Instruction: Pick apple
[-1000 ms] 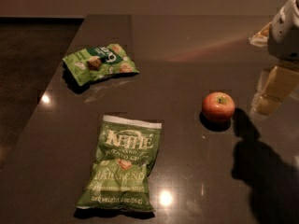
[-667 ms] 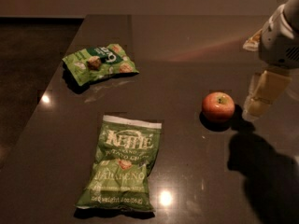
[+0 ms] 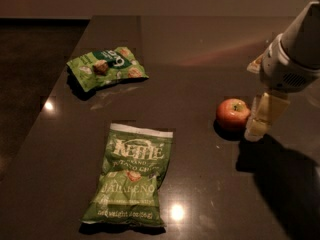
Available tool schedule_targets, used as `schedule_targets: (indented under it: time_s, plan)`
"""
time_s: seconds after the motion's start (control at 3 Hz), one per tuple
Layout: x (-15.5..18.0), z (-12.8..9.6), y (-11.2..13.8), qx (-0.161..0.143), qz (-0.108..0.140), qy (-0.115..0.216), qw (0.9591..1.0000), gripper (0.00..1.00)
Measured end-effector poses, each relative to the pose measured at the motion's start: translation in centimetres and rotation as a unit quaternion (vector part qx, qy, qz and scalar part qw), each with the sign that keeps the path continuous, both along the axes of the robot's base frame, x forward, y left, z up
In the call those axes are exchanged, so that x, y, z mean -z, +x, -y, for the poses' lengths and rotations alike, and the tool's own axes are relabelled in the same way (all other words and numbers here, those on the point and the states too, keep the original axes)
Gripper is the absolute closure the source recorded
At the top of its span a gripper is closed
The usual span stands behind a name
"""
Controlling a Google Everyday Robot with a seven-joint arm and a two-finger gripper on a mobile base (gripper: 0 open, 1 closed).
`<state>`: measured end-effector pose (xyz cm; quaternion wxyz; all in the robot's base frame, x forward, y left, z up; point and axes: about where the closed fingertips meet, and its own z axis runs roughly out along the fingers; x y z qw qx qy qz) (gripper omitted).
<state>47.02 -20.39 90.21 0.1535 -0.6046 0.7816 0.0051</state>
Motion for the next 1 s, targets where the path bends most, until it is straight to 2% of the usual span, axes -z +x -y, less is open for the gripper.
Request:
schedule_targets:
  time_s: [0.33,0.67,1.0]
  plan:
    - [1.8,-0.4,0.0,-0.002,-0.006,0.007,1.0000,0.00]
    - [4.0,-1.5,0.2,-0.008,-0.003,0.016,0.9998,0.00]
    - [4.4,-1.6,0.8,-0.005,-0.002,0.018,0.9998,0.00]
